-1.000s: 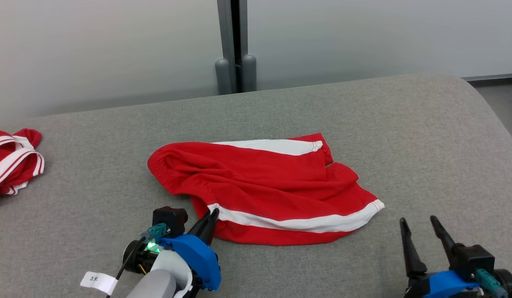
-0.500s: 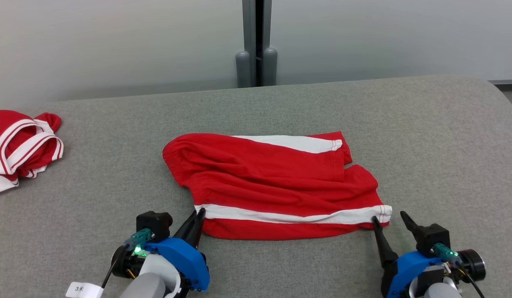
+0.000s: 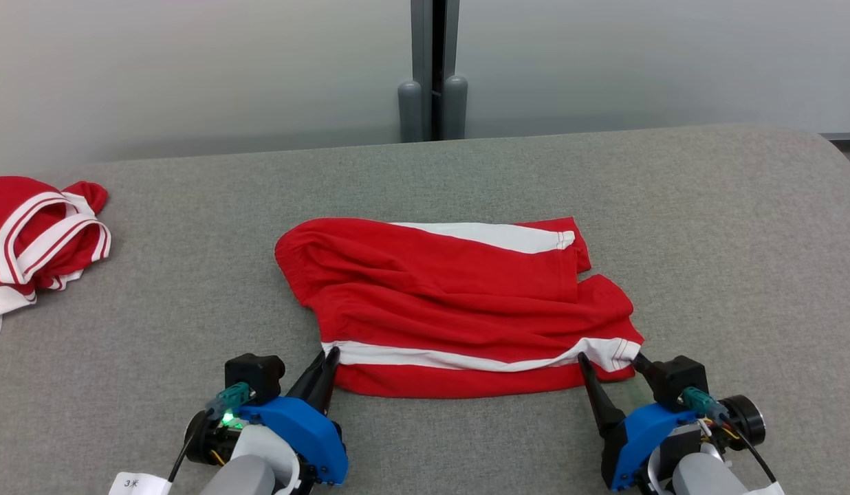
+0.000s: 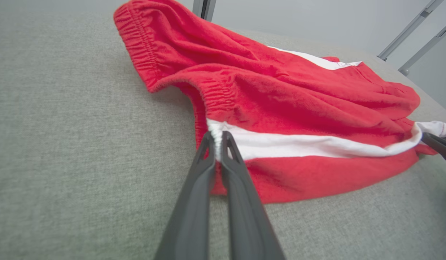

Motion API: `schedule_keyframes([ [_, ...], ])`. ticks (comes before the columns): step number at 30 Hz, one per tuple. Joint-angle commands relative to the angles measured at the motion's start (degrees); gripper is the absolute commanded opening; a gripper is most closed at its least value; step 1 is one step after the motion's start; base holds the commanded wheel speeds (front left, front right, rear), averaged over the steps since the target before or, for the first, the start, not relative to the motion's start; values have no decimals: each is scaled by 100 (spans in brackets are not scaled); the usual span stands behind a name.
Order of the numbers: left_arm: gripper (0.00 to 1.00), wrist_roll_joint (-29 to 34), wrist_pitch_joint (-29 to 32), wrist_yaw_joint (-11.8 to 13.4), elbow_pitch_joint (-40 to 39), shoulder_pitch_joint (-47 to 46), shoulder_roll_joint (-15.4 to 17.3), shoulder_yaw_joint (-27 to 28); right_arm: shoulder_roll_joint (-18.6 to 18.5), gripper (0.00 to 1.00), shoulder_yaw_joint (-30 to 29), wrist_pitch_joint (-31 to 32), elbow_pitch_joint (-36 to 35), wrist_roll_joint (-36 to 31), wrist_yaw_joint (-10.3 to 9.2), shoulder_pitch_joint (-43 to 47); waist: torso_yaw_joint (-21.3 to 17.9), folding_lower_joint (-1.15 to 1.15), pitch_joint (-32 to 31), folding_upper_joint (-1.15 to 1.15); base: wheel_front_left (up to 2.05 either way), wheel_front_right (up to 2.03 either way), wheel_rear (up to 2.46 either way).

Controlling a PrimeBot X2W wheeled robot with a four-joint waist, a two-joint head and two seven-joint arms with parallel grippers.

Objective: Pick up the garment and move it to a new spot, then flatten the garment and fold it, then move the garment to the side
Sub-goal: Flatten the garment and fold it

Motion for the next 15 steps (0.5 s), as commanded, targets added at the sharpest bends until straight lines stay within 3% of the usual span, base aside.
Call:
schedule_keyframes([
  [1,0,-36,-28,41,21,-67,4,-13,-25,100,54,-5,36,83,1,-110,-4,-1,-4,0,0,0,0],
  [3,0,-34,-51,40,30,-72,3,-21,-61,100,134,-5,70,138,1,-158,-3,-1,-13,0,0,0,0],
  [4,0,-37,-62,40,35,-76,2,-27,-83,89,167,-6,78,172,1,-190,-1,-1,-17,0,0,0,0],
  [6,0,-39,-84,38,40,-83,-3,-36,-105,45,225,-5,66,261,1,-233,3,-1,-30,0,0,0,0],
  [8,0,-45,-129,37,36,-88,-5,-41,-135,26,231,-5,-40,378,1,-256,6,-1,-48,0,0,0,0],
  [10,0,-49,-166,41,21,-95,-3,-41,-175,0,236,-5,-144,482,1,-225,8,-1,-76,0,0,0,0],
  [15,0,-78,-243,49,-30,-97,23,-9,-319,0,480,-5,-204,665,1,-72,-1,-1,-177,0,0,0,0],
])
